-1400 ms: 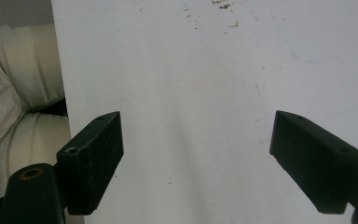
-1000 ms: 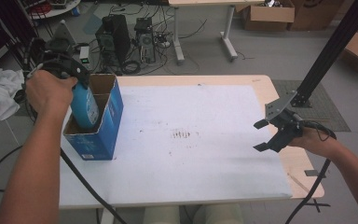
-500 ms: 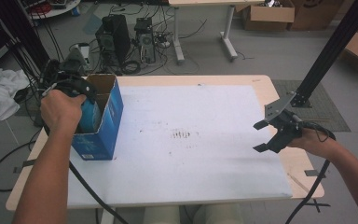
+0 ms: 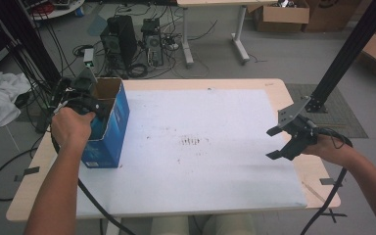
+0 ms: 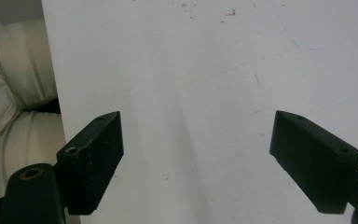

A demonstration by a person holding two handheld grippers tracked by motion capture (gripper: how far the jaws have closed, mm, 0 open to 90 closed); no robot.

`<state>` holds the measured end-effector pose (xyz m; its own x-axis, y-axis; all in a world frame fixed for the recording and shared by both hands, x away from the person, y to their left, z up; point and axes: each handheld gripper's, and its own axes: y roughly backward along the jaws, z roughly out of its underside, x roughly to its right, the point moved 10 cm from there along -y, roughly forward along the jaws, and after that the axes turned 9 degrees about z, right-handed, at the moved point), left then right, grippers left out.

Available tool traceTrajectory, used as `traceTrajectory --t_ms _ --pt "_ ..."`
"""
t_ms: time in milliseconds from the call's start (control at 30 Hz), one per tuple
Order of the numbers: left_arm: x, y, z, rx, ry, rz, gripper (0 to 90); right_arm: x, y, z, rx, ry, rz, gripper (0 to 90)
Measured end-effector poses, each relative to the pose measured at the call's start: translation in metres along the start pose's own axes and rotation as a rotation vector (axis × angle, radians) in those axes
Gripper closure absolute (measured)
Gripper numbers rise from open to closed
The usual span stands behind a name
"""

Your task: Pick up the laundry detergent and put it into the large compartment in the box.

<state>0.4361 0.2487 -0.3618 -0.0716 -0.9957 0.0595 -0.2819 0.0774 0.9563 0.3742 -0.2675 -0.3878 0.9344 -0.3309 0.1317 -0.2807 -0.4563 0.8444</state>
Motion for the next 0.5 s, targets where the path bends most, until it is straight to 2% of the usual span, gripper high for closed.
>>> traceTrajectory --t_ms 267,500 --pt "0.000 -0.014 0.005 -0.033 -0.016 -0.003 38.0 0.000 -0.002 0.000 -0.004 0.002 -0.006 17.4" --pt "-0.002 -0.014 0.005 -0.037 -0.001 0.007 37.8 0.000 -0.002 -0.001 -0.005 -0.001 -0.007 17.4"
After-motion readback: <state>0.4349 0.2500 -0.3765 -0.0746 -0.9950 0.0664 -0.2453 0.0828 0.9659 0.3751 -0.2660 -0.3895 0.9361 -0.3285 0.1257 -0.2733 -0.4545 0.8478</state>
